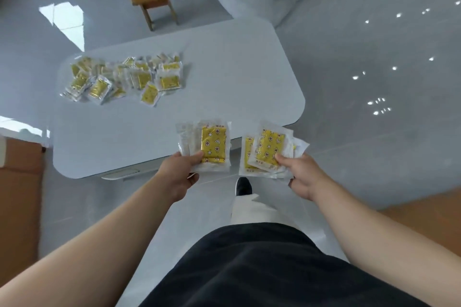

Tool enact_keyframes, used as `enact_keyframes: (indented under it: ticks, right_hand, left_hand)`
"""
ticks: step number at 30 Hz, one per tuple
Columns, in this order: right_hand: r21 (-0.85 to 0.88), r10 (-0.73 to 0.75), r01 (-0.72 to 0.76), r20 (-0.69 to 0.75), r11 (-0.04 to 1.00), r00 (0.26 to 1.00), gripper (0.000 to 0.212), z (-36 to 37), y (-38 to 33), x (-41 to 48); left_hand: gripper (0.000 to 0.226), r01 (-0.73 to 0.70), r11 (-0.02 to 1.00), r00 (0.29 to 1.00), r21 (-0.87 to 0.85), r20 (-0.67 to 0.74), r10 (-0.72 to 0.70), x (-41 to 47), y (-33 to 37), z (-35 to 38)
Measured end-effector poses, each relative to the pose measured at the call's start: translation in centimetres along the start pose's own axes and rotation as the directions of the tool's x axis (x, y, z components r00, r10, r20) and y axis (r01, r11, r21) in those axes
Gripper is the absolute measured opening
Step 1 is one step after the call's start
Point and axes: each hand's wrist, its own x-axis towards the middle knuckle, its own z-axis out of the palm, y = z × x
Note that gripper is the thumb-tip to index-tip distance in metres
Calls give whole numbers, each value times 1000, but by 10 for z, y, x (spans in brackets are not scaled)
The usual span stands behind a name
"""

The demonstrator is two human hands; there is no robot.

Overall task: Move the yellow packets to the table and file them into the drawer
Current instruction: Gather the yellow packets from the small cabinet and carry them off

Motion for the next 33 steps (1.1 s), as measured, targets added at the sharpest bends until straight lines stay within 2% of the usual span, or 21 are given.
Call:
enact_keyframes:
  ticks: [4, 7, 12, 16, 17, 19, 20, 22, 24, 25, 28, 31, 33]
  right_hand:
    - [-102, 49, -46, 25, 994, 998, 31, 30, -64, 46]
    - [-139, 44, -37, 45, 990, 998, 22, 57, -106, 72]
    - [-174, 57, -41, 90, 984, 994, 23, 95, -160, 115]
    - [-214, 26, -10, 72, 977, 997, 39, 122, -189, 151]
    - [-208, 27, -11, 72, 978, 997, 37, 128, -196, 161]
    - [-208, 50, -34, 70, 978, 996, 20, 139, -208, 176]
    - [-220, 54, -40, 58, 975, 997, 21, 145, -214, 182]
    - [-242, 70, -60, 31, 969, 997, 33, 157, -227, 195]
    - [-231, 70, -65, 15, 971, 997, 69, 170, -240, 211]
    - [-235, 84, -79, 12, 969, 996, 77, 176, -247, 221]
    - [-291, 77, -71, 8, 954, 997, 78, 194, -265, 248]
    - [-324, 92, -83, 12, 942, 996, 89, 207, -279, 274]
    - [-343, 107, -95, 14, 934, 994, 84, 212, -286, 295]
  left_hand:
    - [14, 0, 998, 997, -68, -72, -5, 32, 53, 9]
    - [13, 16, 991, 994, -132, -106, -30, 50, 84, 14]
    - [14, 41, 983, 987, -182, -143, -67, 88, 129, 16]
    - [15, 64, 978, 986, -199, -139, -93, 132, 165, 20]
    - [15, 69, 976, 986, -207, -135, -98, 144, 173, 20]
    - [16, 92, 969, 984, -227, -126, -123, 168, 191, 20]
    - [16, 109, 967, 983, -231, -121, -140, 179, 199, 21]
    - [15, 137, 965, 981, -222, -108, -164, 197, 217, 21]
    - [15, 149, 968, 980, -202, -101, -172, 218, 233, 21]
    - [15, 153, 971, 979, -185, -101, -174, 229, 241, 21]
    - [15, 172, 977, 977, -130, -105, -186, 261, 263, 22]
    - [16, 202, 975, 970, -90, -121, -212, 291, 277, 26]
    - [15, 217, 973, 966, -77, -126, -226, 309, 280, 30]
